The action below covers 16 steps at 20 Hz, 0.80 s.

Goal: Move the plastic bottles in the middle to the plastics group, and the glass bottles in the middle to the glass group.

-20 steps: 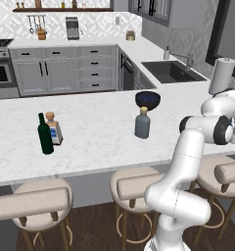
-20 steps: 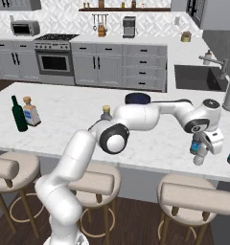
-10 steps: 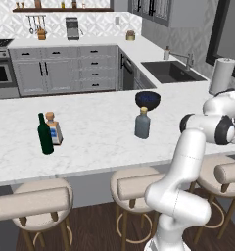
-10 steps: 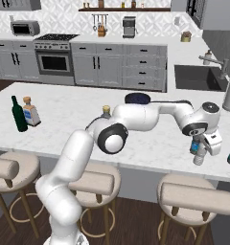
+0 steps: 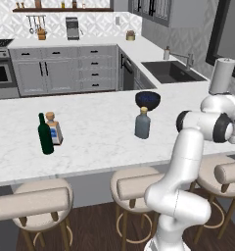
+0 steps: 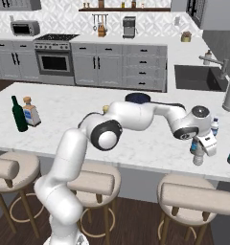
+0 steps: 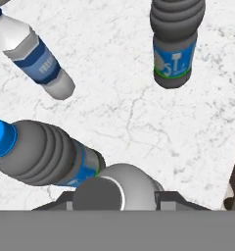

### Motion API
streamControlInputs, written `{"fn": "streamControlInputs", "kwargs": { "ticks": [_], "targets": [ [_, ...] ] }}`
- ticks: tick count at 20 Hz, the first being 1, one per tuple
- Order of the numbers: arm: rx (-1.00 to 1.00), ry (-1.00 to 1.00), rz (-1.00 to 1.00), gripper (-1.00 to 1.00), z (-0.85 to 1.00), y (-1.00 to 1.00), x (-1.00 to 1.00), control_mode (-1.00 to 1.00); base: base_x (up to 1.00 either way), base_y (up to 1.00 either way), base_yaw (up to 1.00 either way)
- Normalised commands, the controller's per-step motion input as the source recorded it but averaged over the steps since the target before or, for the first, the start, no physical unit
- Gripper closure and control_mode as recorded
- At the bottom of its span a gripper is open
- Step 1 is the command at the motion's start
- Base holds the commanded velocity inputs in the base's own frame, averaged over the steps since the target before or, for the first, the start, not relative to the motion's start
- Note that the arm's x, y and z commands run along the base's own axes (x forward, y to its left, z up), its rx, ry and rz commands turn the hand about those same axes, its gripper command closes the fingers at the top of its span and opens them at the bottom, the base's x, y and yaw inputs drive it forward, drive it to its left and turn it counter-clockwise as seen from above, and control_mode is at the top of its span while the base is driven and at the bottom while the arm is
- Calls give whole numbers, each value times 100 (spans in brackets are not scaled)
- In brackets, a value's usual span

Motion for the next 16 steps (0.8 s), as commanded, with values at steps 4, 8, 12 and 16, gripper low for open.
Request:
{"fn": "streamControlInputs", "kwargs": {
  "ticks": [4, 8, 12, 16],
  "targets": [
    [-6, 0, 0, -100, -33, 0, 21, -100, 0, 0, 0],
    [0, 0, 0, -100, -6, -3, 4, -100, 0, 0, 0],
    [0, 0, 0, -100, 0, -9, 0, -100, 0, 0, 0],
    [0, 0, 4, -100, 8, -6, 0, -100, 0, 0, 0]
  ]
}}
